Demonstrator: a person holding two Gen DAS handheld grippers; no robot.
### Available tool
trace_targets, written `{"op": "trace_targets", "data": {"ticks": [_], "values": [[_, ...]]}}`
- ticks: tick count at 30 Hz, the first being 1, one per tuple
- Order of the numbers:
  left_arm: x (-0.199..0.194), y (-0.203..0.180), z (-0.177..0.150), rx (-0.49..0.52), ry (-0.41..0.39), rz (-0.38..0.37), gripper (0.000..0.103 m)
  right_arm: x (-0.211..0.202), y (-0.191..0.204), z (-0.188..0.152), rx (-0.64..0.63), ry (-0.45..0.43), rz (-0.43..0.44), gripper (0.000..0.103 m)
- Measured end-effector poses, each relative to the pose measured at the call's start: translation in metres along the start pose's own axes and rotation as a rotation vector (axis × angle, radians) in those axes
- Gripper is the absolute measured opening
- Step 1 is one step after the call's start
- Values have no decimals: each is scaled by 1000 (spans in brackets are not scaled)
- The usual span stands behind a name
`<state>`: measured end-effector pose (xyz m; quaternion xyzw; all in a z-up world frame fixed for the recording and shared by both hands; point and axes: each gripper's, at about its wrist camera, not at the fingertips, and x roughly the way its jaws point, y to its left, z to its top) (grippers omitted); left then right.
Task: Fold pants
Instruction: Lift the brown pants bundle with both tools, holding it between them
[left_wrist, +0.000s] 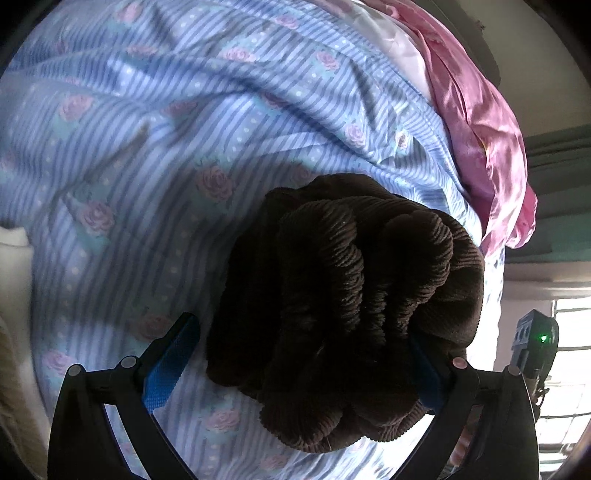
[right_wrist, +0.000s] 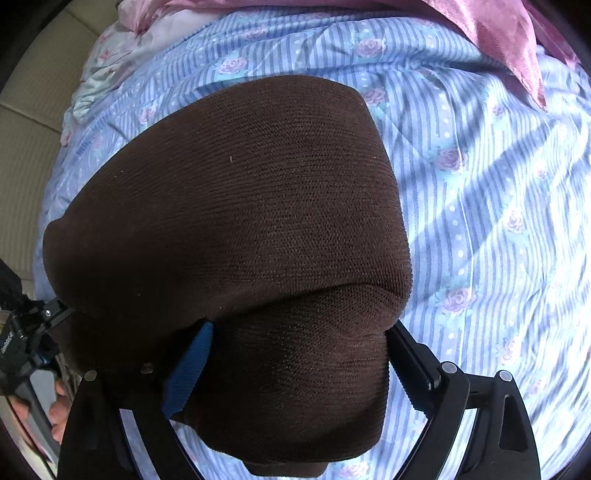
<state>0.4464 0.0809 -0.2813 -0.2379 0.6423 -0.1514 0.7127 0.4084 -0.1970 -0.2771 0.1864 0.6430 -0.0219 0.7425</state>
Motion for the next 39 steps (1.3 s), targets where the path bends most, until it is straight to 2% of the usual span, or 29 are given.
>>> {"op": "trace_targets", "data": {"ticks": [6,14,20,24,30,33,39], "values": [[5,3,0,-68,2,-41,103,8,-2,6,28,18,27,93],[10,-1,1,-142,-49,-47,103,17,-8,11,70,13,79,93],[-1,-8,4,-92,-83,-29,85,19,-5,11,78,-4,97,93],[-6,-11,6,-85,-87,-28,76,12,-1,7,76,-36,110,77],[-21,-2,1,-160,-105,-77,65,-14,20,1,5,-92,80,54],[-31,2,-1,-190,-116,-103,62,-32,27,-3,-20,-135,69,50],[-50,-5,-7,-177,-146,-112,59,-63,30,-9,-25,-187,92,47]]}}
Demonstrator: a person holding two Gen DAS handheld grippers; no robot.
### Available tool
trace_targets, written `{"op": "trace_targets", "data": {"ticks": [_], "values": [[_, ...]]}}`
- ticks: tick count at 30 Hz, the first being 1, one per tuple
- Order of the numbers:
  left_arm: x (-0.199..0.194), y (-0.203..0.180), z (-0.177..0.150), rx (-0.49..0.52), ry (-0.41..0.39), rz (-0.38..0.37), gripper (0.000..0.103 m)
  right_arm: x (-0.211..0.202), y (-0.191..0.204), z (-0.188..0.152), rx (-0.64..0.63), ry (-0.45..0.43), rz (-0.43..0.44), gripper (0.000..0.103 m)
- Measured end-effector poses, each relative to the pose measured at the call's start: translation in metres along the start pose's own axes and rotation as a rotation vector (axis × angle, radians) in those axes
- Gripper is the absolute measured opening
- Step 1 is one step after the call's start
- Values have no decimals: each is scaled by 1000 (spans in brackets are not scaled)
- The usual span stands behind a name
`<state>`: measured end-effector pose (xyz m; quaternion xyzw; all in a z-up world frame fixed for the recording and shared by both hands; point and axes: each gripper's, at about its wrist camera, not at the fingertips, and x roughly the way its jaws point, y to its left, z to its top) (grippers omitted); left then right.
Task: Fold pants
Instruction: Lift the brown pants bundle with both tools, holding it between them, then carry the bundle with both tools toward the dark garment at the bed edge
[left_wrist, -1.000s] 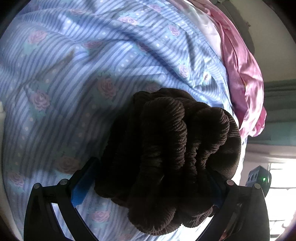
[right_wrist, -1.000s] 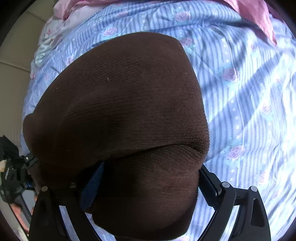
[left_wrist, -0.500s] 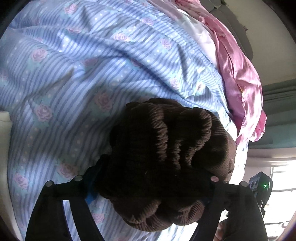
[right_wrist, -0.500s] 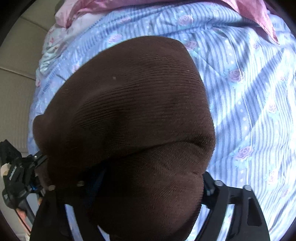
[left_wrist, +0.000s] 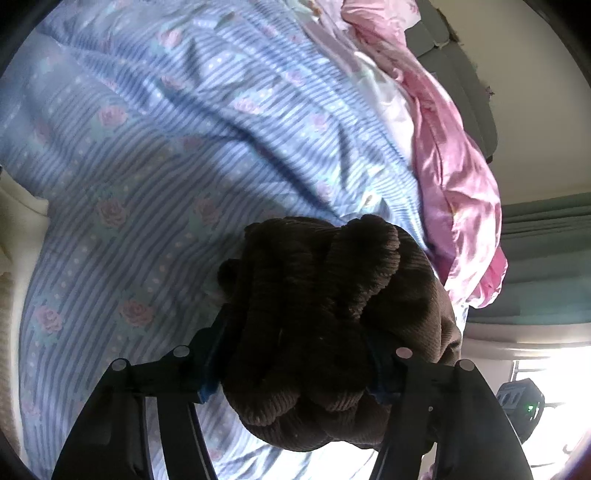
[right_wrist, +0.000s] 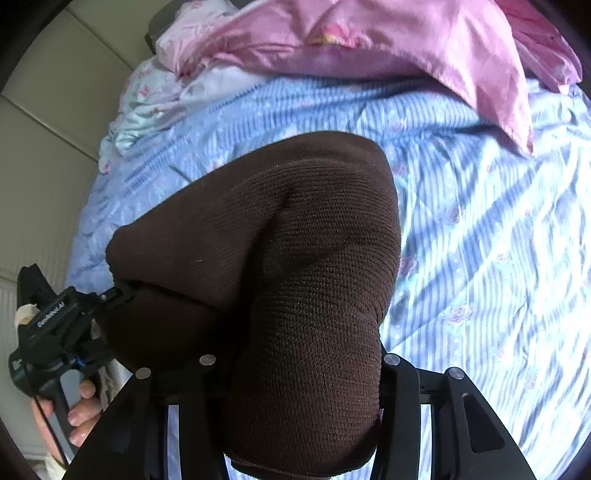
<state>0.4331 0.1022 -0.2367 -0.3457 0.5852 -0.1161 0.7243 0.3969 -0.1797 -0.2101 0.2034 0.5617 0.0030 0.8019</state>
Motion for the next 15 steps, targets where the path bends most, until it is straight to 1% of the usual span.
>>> {"op": "trace_targets", "data": {"ticks": [4,9,11,15], "values": [[-8,-8,-3,28,-15,6,59,-10,-1,-1,4,-15,1,47],[-20,-18,-7,41,-35,-7,58,-25,-3,-9,20,-42,14,47],[-30,-24,-8,60,-55,-14,58,-35,-1,-11,15,-52,17,47],[-59,-35,-9,94,-96,-41,57,-61,12,-14,-6,-102,21,47]]}}
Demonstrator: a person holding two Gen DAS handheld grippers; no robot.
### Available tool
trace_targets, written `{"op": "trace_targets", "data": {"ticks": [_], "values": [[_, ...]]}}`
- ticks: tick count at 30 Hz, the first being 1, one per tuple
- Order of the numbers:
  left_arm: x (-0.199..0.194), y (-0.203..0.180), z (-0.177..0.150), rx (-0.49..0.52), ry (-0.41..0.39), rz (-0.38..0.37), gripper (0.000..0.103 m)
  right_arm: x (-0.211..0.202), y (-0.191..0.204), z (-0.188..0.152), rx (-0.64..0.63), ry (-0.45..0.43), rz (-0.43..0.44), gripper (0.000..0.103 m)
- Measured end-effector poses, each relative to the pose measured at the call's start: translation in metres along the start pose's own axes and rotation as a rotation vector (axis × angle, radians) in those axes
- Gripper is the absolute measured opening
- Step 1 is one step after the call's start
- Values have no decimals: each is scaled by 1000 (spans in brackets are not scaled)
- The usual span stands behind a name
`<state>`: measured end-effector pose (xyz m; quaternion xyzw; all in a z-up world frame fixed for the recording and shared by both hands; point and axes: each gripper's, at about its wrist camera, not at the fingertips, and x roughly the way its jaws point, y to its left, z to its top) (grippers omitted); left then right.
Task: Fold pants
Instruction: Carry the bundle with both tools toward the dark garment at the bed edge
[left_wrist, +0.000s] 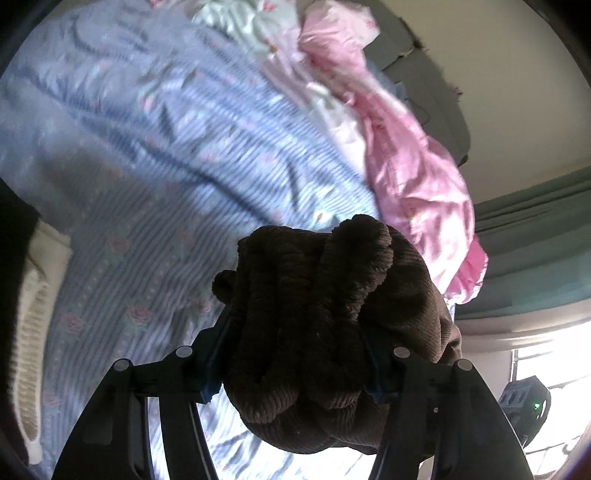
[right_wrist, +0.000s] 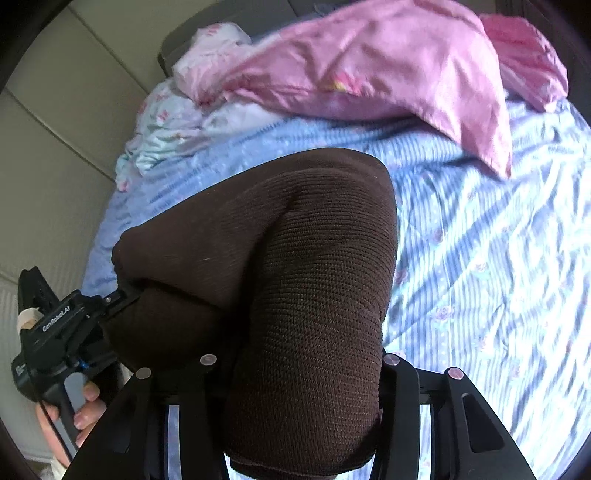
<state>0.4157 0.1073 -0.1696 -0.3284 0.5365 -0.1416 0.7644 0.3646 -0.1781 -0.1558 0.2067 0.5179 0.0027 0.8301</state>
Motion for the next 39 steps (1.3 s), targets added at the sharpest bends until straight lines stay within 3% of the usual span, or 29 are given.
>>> {"op": "trace_targets", "data": {"ticks": [9,18,24,31,39], "values": [[-106,-17,-1,64,-137,-21,57,-73,50,-13,-39,-95,77,47],[-208,4,-1,82,-259,-14,57,-119,125,-37,-111,-143,157,47],[-282,33,1,76,-346,-3,57,-139,185,-55,-171,-165,213,47],[-358,94,10,48,-429,56,57,-141,268,-86,-251,-140,289,46],[-381,166,19,-28,-451,106,55,-114,335,-119,-331,-83,346,46]]}}
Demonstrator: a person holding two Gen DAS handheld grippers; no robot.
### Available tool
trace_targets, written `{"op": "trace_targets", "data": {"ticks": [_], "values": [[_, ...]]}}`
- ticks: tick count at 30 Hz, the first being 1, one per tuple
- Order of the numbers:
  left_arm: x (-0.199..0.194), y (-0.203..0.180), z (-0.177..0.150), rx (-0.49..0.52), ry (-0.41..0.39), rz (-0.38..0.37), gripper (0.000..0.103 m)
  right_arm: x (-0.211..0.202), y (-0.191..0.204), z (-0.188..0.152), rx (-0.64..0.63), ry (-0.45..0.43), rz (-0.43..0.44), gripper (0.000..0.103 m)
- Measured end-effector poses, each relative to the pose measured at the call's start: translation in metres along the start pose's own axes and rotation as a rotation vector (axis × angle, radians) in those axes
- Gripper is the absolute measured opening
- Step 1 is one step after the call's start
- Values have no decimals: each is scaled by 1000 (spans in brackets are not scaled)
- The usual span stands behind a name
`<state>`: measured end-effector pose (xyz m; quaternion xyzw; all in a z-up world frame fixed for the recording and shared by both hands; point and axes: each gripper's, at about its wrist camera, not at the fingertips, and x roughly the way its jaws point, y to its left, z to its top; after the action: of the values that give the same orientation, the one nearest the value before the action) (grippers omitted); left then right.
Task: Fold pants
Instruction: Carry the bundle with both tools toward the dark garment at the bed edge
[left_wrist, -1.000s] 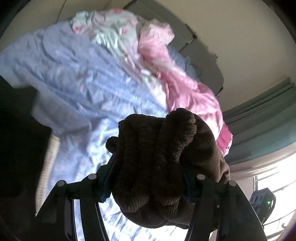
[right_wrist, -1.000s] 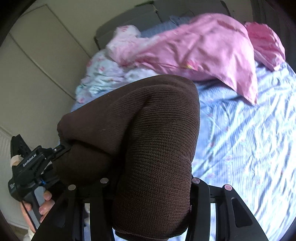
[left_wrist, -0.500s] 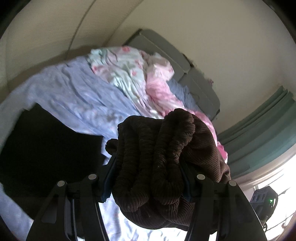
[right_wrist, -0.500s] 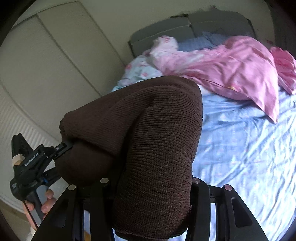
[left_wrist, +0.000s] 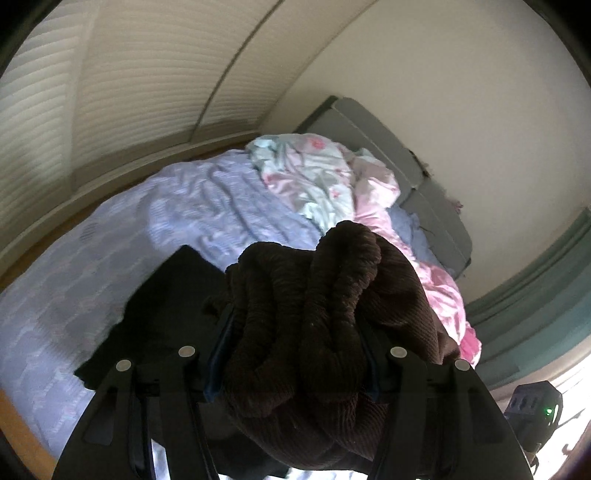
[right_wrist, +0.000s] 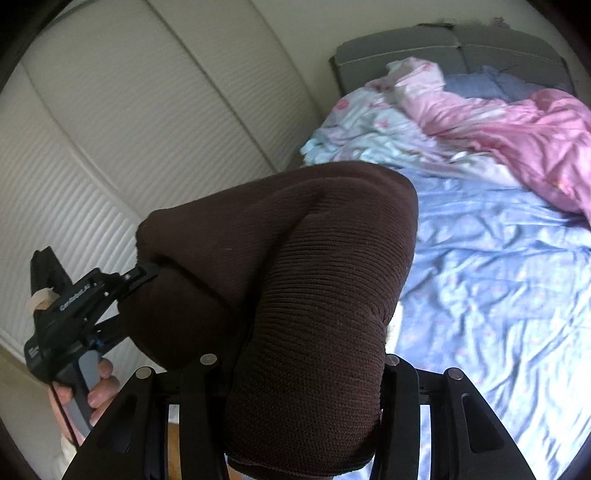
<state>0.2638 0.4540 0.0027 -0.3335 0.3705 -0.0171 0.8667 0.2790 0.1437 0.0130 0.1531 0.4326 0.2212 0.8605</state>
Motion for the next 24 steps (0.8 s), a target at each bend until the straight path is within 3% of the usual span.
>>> {"op": "trace_targets", "data": {"ticks": [5,11,15,20,24], "values": [[24,42,-5,-43,34,50,55,42,0,-10,0,50,8,46],[61,87,-28,-103,129,113,55,96,-16,-35,59,189,-2,46],[74,111,-41,-121,178,145,62,113,-21,-51,43,250,-31,50],[73,110,-36,-20,168,227,75,115,-22,-52,46,301,-43,66],[73,99,-38,87,180,323,82,95,-20,-44,25,263,-96,73]]}}
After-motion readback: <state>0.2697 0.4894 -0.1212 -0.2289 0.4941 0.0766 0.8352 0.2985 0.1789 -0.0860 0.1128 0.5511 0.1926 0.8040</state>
